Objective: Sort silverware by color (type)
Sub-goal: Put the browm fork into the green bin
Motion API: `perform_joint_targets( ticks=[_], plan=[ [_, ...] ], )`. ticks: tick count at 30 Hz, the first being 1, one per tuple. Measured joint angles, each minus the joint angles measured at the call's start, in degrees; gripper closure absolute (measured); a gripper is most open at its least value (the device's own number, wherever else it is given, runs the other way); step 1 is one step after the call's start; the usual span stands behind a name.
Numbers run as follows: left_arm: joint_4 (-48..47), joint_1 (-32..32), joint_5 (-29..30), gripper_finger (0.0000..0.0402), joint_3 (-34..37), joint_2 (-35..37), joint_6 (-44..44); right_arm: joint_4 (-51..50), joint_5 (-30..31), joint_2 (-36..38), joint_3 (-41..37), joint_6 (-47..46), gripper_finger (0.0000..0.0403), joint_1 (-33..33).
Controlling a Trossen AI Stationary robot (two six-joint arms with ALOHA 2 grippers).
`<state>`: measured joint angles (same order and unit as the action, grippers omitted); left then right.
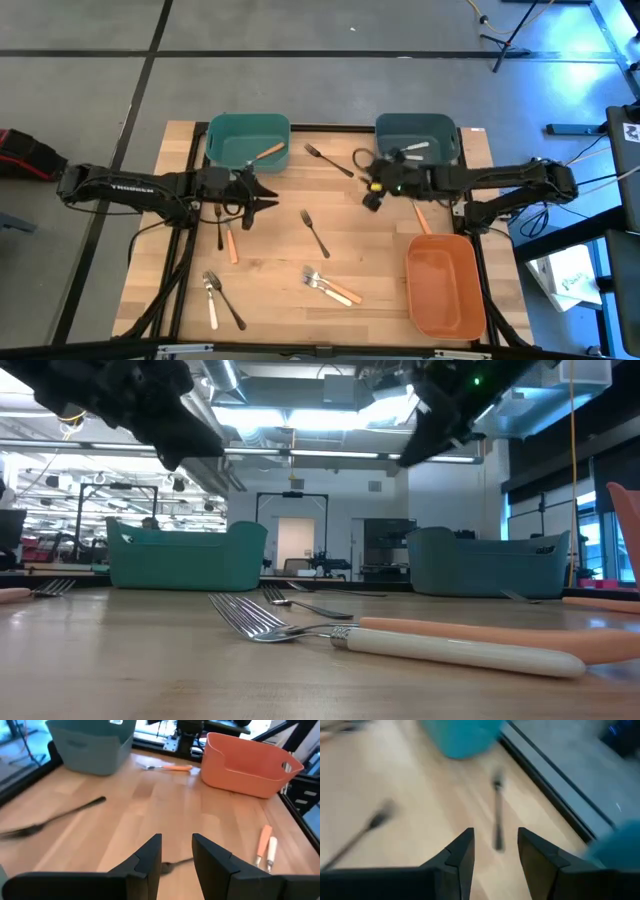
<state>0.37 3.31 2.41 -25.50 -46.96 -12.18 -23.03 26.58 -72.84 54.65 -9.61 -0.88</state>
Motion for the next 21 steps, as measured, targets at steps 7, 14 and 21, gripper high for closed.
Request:
perform_joint_targets(
  ticks=[7, 14, 21],
  plan=[
    [-11.51, -8.30, 4.37, 0.0298, -0.15, 0.00, -14.64, 10.88, -0.06, -7.10, 0.00, 8.53, 0.0265, 6.35],
    [-37.29, -14.93, 7.32, 0.0299, -9.27, -0.81, -26.03, 19.52, -1.41, -14.42, -0.01, 9.64, 0.0265, 7.38],
    [-51.45, -21.86, 5.36, 0.0299, -14.21, -0.68, -42.63, 33.14, -0.26, -22.91, -0.02, 7.69, 0.0265, 7.23]
  ],
)
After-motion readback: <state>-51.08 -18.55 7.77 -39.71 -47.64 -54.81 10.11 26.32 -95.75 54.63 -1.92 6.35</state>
